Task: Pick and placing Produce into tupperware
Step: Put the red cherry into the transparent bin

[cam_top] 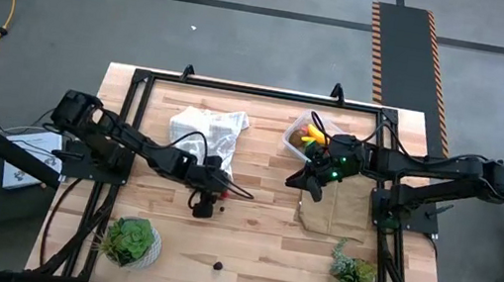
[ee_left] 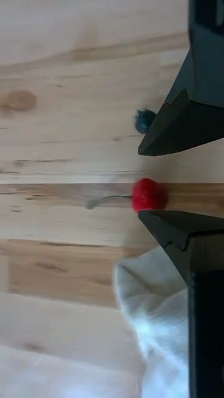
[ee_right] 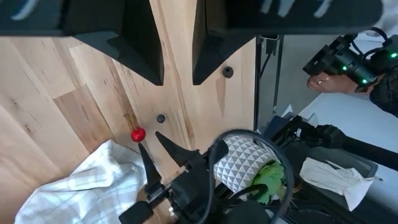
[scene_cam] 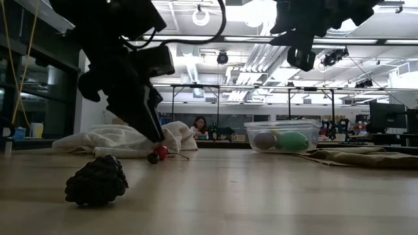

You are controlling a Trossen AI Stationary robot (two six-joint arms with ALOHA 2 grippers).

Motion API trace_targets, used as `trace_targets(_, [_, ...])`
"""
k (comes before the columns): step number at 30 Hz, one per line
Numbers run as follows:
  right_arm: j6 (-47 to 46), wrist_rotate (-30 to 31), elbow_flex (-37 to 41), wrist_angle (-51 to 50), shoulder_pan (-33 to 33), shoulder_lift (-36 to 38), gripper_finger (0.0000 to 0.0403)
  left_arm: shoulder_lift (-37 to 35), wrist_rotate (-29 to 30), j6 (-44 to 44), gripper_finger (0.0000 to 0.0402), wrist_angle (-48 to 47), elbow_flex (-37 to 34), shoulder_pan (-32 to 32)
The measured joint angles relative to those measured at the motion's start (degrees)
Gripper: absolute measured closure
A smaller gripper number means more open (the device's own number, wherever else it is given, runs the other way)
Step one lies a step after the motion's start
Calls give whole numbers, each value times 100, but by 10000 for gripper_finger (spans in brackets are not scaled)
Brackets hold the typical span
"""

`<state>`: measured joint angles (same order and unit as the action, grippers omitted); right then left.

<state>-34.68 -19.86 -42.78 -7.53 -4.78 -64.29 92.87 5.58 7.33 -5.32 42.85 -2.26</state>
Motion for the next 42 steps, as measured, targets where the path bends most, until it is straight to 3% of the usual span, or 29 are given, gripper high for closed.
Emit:
trace_targets(17, [0,0,0,2,0,0,327,8,-66,206,261,-31,-2,257])
trace_targets(26, [-1,0,0,-2,0,0,327,98,-595,57,261,15,-6,361])
trace_targets(42, [-37,1,0,0,0,0,327,218,-509,44,261,148,-4,376])
